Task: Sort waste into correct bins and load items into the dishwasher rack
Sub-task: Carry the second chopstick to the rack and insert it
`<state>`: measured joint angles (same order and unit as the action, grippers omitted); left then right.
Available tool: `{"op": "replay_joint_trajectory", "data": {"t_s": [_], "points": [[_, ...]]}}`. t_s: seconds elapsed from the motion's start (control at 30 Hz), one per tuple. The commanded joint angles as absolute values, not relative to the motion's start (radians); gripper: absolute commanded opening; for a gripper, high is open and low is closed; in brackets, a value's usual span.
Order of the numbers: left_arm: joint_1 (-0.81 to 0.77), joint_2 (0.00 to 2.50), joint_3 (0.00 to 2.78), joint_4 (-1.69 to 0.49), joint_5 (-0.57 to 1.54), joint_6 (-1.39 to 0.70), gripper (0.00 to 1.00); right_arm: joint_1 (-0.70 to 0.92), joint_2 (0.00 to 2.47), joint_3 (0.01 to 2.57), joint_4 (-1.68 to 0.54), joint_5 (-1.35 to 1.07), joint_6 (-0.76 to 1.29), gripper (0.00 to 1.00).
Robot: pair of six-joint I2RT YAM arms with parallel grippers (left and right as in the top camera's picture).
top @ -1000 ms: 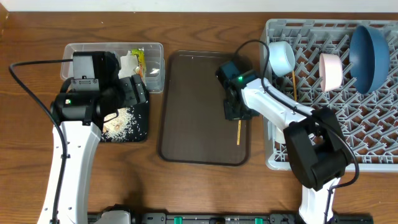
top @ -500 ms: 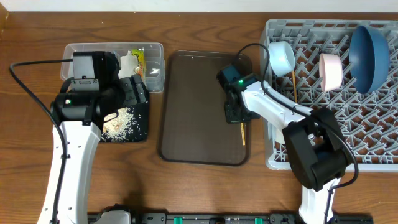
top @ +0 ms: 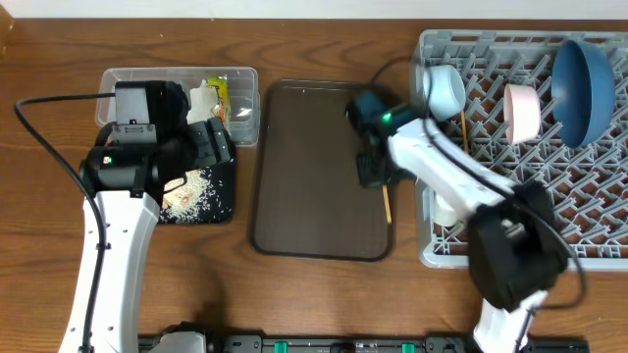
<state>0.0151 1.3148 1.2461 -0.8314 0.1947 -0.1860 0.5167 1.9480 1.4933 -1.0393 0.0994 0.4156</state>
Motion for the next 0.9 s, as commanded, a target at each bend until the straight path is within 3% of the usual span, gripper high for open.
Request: {"op": "replay_joint_trajectory", "data": {"t_s": [0.0, 0.27, 0.4, 0.63, 0.77, 0.87], "points": [[0.019, 1.319, 1.262, -0.833, 0.182, -0.184, 0.88, 0.483, 1.782, 1.6, -1.066, 0.107, 0.337, 0.01], [0.019, 1.319, 1.262, -0.833, 0.182, -0.184, 0.88, 0.345, 1.561, 1.617, -1.123, 0.281, 0.191, 0.02], [0.019, 1.319, 1.262, -0.833, 0.182, -0.184, 0.88, 0.239, 1.557, 1.608, -1.165, 0.289, 0.072, 0.02], [0.019, 1.319, 1.262, -0.833, 0.182, -0.184, 0.88, 0.115, 1.558, 1.467, -1.076, 0.26, 0.056, 0.05], [0.019, 1.319, 1.262, -0.833, 0.182, -0.184, 0.88, 0.102, 1.558, 1.395, -1.015, 0.197, -0.01, 0.17], [0.019, 1.319, 1.262, -0.833, 0.182, -0.184, 0.88, 0.102, 1.558, 1.37, -0.987, 0.194, -0.016, 0.36]]}}
